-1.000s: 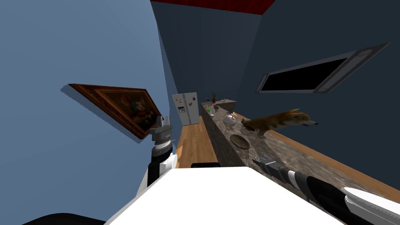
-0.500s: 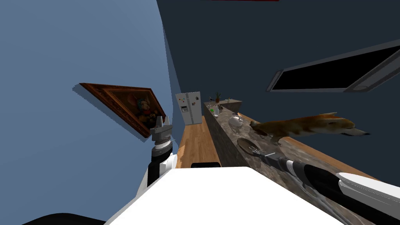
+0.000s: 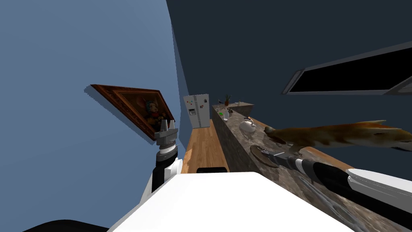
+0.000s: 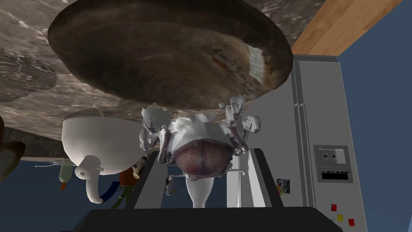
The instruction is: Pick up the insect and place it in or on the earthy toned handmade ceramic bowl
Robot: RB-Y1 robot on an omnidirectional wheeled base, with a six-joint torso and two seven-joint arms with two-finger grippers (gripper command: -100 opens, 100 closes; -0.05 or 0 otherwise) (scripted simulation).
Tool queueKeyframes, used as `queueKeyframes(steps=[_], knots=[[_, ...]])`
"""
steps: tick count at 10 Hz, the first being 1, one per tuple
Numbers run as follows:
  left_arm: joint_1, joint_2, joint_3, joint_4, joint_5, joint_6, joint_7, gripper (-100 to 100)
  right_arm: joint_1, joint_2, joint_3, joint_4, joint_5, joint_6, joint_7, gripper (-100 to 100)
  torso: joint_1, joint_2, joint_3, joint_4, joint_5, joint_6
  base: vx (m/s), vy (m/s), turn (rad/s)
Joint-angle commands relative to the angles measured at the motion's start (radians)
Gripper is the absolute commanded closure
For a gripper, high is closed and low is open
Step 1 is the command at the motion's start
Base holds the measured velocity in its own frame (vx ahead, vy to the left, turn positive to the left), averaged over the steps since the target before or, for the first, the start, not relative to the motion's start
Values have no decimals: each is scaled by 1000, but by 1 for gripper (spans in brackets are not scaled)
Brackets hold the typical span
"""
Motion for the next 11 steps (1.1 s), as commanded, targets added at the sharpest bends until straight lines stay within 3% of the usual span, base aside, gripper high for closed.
queueKeyframes(steps=[1,2,6,11], knots=[[0,0,0,0,0,0,0,0,32,-16,-50,0,-11,0,-15,100,0,0,0,0,0,0,15,32,52],[0,0,0,0,0,0,0,0,32,-16,-53,0,-11,0,-15,100,0,1,0,0,0,0,11,19,37],[0,0,0,0,0,0,0,0,98,-59,-173,24,-44,-9,-50,100,0,1,1,0,0,0,16,28,76],[0,0,0,0,0,0,0,0,163,-95,-283,37,-87,-6,-71,100,-2,1,1,0,-1,2,24,12,40]])
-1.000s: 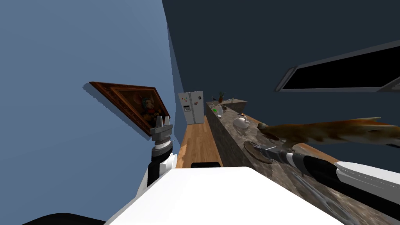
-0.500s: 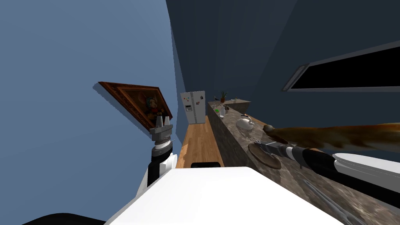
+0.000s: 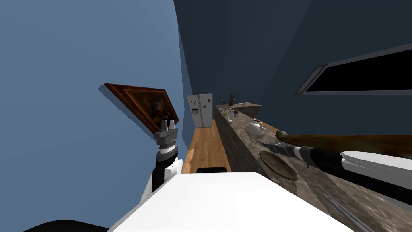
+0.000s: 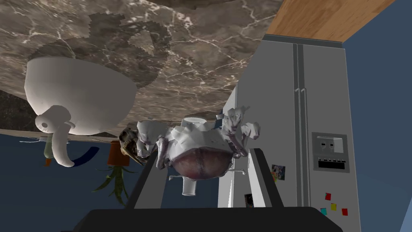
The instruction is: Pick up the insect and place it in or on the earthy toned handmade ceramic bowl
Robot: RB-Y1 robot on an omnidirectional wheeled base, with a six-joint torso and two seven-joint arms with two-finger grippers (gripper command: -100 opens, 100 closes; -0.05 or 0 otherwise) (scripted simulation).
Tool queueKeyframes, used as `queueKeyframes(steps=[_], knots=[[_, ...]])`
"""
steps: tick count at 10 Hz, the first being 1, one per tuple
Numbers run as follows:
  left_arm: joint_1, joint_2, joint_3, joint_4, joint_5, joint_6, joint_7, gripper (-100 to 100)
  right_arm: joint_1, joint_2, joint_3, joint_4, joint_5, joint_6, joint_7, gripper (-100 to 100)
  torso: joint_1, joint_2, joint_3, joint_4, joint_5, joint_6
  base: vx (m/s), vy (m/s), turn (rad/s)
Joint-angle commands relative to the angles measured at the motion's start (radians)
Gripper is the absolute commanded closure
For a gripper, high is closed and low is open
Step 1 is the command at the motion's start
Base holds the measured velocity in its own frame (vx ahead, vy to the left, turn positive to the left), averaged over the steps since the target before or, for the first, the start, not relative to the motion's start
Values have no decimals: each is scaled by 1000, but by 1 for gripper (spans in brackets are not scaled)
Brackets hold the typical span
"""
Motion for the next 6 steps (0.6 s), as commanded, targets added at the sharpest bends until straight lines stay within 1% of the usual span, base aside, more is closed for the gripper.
queueKeyframes(steps=[1,3,4,6], knots=[[0,0,0,0,0,0,0,0,23,-12,-35,2,-17,0,-4,100,0,0,0,0,0,0,23,-13,14],[0,0,0,0,0,0,0,0,52,-26,-68,-8,-39,9,-4,100,-1,0,0,0,-1,0,23,-23,-6],[0,0,0,0,0,0,0,0,85,-43,-98,-25,-69,22,0,100,-2,1,0,0,-1,1,26,-44,-47],[0,0,0,0,0,0,0,0,124,-61,-126,-49,-106,40,9,100,-5,2,1,0,-2,1,6,-61,-56]])
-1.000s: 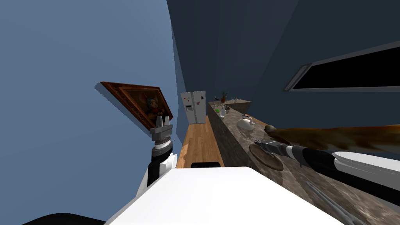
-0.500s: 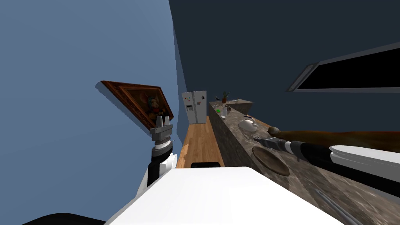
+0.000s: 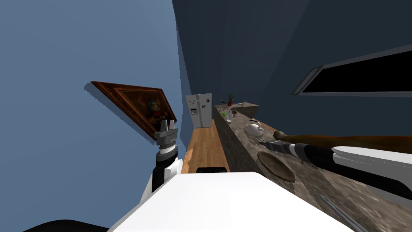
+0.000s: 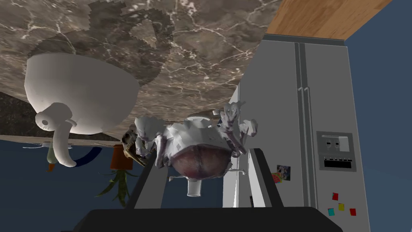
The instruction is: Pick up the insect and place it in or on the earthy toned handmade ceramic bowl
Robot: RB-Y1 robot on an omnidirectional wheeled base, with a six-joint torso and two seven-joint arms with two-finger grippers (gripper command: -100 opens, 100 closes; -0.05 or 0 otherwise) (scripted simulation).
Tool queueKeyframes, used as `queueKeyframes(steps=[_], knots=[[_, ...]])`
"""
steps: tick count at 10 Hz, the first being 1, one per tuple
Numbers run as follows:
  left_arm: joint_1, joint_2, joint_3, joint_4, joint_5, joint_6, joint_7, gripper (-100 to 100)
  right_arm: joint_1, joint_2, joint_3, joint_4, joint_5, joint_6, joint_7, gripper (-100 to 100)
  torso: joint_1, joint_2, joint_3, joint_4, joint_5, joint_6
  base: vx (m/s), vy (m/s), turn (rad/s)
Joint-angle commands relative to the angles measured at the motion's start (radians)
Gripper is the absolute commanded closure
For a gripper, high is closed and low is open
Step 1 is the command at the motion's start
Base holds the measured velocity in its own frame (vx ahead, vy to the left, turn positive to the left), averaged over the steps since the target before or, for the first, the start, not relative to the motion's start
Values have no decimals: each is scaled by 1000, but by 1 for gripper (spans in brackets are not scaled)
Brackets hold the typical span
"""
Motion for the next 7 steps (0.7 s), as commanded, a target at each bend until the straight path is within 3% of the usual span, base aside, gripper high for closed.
queueKeyframes(steps=[1,5,7], knots=[[0,0,0,0,0,0,0,0,38,-18,-26,-22,-35,19,6,100,0,0,0,0,0,0,-1,-56,-73],[0,0,0,0,0,0,0,0,124,-55,-71,-84,-126,68,33,100,0,2,1,0,-1,1,-9,-51,-86],[0,0,0,0,0,0,0,0,144,-63,-80,-100,-149,80,40,100,0,2,1,1,0,1,-8,-34,-50]])
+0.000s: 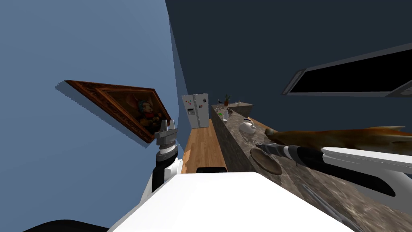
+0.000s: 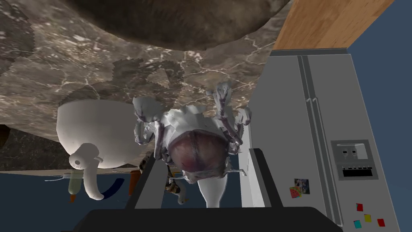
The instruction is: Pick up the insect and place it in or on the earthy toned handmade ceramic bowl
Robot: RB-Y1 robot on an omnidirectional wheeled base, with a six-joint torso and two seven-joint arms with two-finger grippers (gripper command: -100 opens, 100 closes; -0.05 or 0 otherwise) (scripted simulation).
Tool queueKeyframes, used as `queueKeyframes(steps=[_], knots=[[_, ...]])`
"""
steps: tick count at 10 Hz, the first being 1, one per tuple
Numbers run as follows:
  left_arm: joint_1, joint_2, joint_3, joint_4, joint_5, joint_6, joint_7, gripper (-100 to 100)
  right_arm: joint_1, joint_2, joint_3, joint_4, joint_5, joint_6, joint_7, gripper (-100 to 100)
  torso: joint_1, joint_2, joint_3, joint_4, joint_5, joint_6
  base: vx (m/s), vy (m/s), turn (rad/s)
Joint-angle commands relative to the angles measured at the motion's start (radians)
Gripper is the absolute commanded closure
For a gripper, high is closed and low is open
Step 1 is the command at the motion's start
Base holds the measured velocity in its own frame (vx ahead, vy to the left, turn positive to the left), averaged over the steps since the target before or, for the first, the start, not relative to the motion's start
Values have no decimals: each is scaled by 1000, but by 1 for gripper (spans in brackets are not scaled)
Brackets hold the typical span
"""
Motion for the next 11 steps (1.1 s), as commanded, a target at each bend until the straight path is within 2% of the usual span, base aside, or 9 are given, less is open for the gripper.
queueKeyframes(steps=[1,4,6,7,8,11], knots=[[0,0,0,0,0,0,0,0,37,-11,-21,-26,-35,20,12,100,0,0,0,0,0,0,-15,-46,-112],[0,0,0,0,0,0,0,0,97,-34,-41,-79,-111,64,42,100,-1,1,1,0,0,1,-17,-53,-100],[0,0,0,0,0,0,0,0,122,-43,-49,-102,-142,84,54,100,-2,1,1,0,-1,1,-10,-56,-96],[0,0,0,0,0,0,0,0,97,-40,-27,-93,-123,77,46,100,-2,1,1,0,0,1,-6,-23,-18],[0,0,0,0,0,0,0,0,99,-40,-27,-94,-125,80,47,-100,0,0,0,0,0,0,-2,-5,1],[0,0,0,0,0,0,0,0,99,-40,-27,-94,-125,79,47,-100,3,-1,0,0,1,0,0,0,0]])
